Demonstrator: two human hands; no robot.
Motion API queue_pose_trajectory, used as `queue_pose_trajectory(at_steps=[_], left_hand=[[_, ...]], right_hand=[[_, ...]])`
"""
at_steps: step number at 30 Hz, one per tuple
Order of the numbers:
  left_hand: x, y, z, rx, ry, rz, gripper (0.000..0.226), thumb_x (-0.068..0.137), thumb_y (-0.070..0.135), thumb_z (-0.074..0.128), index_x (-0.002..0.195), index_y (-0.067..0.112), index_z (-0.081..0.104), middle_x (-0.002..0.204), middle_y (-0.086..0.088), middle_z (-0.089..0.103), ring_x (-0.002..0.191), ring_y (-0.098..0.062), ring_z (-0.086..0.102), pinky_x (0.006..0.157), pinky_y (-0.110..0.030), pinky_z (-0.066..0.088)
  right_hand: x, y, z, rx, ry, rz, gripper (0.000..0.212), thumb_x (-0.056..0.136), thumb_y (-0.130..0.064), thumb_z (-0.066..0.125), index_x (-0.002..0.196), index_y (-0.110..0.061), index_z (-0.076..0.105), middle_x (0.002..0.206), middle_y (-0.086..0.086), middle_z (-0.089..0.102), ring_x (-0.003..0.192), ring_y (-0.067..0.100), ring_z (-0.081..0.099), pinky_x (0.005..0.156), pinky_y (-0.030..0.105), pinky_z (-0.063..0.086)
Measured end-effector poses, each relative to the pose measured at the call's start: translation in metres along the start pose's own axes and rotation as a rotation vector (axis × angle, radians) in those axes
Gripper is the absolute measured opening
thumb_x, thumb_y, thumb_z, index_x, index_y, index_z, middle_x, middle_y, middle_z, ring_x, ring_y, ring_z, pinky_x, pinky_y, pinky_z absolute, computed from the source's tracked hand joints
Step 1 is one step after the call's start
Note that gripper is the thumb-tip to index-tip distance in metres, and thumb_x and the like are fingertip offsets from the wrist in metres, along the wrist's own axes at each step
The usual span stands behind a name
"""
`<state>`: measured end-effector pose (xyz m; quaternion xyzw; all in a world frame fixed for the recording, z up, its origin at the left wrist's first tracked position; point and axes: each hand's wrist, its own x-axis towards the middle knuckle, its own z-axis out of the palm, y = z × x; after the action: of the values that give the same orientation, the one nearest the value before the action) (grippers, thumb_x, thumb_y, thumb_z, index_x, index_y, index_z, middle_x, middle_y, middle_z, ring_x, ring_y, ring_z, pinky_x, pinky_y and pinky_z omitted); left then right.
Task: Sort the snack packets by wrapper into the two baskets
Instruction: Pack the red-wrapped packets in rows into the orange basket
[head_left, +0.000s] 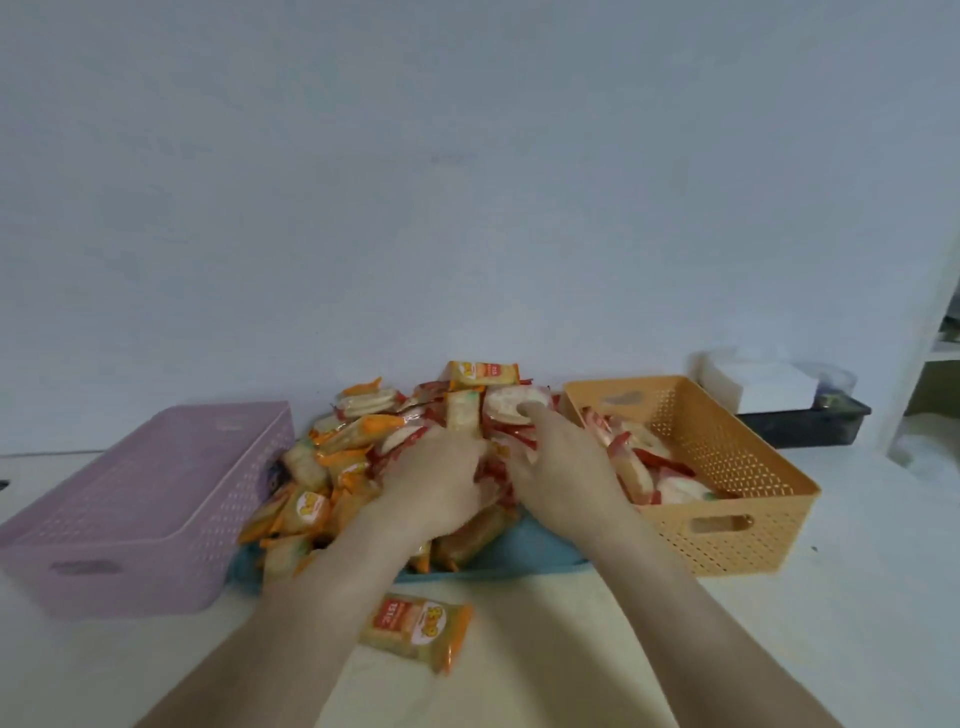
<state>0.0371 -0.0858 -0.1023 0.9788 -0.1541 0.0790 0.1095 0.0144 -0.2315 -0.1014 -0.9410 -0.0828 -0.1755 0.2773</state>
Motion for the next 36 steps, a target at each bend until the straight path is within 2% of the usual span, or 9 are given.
queue_pose_trajectory(at_steps=[3,5,9,13,19,23,27,32,36], left_hand=[[-0.008,0.002,0.014,0.229,-0.205,-0.004,0.053,0.090,0.035,0.053,0.141,0.030,0.041,0.156,0.001,0.027,0.144,-0.025,0.018,0.112,-0.057,0.025],[-0.008,-0.005,0.017,0.216,-0.158,-0.030,0.060,0.089,0.034,0.056,0.146,0.031,0.036,0.162,0.002,0.014,0.147,-0.023,0.011,0.116,-0.056,0.018],[-0.011,-0.022,0.011,-0.081,0.125,0.005,0.041,0.088,0.040,0.066,0.127,0.030,0.060,0.148,0.002,0.041,0.137,-0.021,0.033,0.109,-0.036,0.033],[-0.016,-0.033,-0.005,-0.364,0.134,-0.044,0.046,0.082,0.052,0.069,0.123,0.034,0.061,0.143,0.009,0.044,0.136,-0.015,0.036,0.106,-0.030,0.031],[-0.026,-0.044,-0.008,-0.203,0.417,-0.045,0.049,0.090,0.004,0.060,0.133,0.026,0.047,0.126,0.003,0.059,0.110,-0.015,0.057,0.083,-0.021,0.041],[-0.033,-0.034,-0.025,-0.723,0.705,-0.141,0.052,0.092,0.008,0.060,0.138,0.029,0.045,0.120,0.008,0.061,0.097,-0.004,0.062,0.081,-0.021,0.051],[-0.032,-0.018,-0.029,-1.609,0.475,-0.253,0.030,0.091,0.008,0.062,0.120,0.018,0.064,0.111,-0.001,0.073,0.106,-0.022,0.068,0.081,-0.033,0.056],[-0.034,0.006,-0.012,-1.562,0.245,-0.179,0.039,0.088,0.035,0.066,0.126,0.033,0.058,0.118,0.004,0.070,0.105,-0.017,0.069,0.085,-0.049,0.057],[-0.025,0.017,-0.021,-1.326,0.211,-0.121,0.062,0.085,0.067,0.051,0.143,0.050,0.034,0.151,0.013,0.041,0.135,-0.011,0.044,0.110,-0.046,0.040]], right_hand=[[0.015,0.009,0.043,0.007,-0.144,0.198,0.086,0.089,-0.030,0.052,0.152,-0.011,-0.003,0.159,0.021,0.000,0.145,0.043,0.003,0.117,0.050,0.013],[0.021,0.016,0.058,0.057,-0.129,0.278,0.097,0.086,-0.038,0.059,0.152,-0.021,-0.010,0.160,0.016,-0.015,0.145,0.045,-0.003,0.114,0.052,0.020],[0.022,0.015,0.063,0.098,0.073,0.296,0.095,0.085,-0.044,0.062,0.151,-0.029,-0.004,0.155,0.022,0.016,0.135,0.042,0.027,0.106,0.047,0.033],[0.018,0.019,0.062,0.101,0.168,0.220,0.084,0.086,-0.036,0.062,0.150,-0.026,0.008,0.124,0.009,0.058,0.112,0.030,0.050,0.094,0.040,0.041],[0.004,0.012,0.053,0.372,0.265,0.077,0.075,0.078,-0.010,0.074,0.140,-0.027,0.035,0.123,-0.006,0.059,0.114,0.011,0.055,0.092,0.033,0.053],[0.000,-0.001,0.034,0.704,0.429,0.047,0.066,0.083,-0.003,0.066,0.140,-0.022,0.041,0.105,-0.022,0.054,0.092,-0.015,0.054,0.082,0.005,0.046],[0.006,-0.021,0.015,1.168,0.268,0.242,0.047,0.089,-0.015,0.055,0.131,-0.036,0.047,0.092,-0.008,0.058,0.067,0.002,0.055,0.061,0.021,0.049],[0.004,-0.035,0.014,1.217,0.040,0.257,0.063,0.075,-0.064,0.058,0.131,-0.039,0.047,0.130,-0.002,0.059,0.116,0.017,0.059,0.100,0.045,0.049],[0.005,-0.028,-0.018,1.001,0.211,0.053,0.051,0.086,-0.034,0.068,0.131,-0.030,0.046,0.117,-0.003,0.064,0.103,0.011,0.064,0.092,0.040,0.055]])
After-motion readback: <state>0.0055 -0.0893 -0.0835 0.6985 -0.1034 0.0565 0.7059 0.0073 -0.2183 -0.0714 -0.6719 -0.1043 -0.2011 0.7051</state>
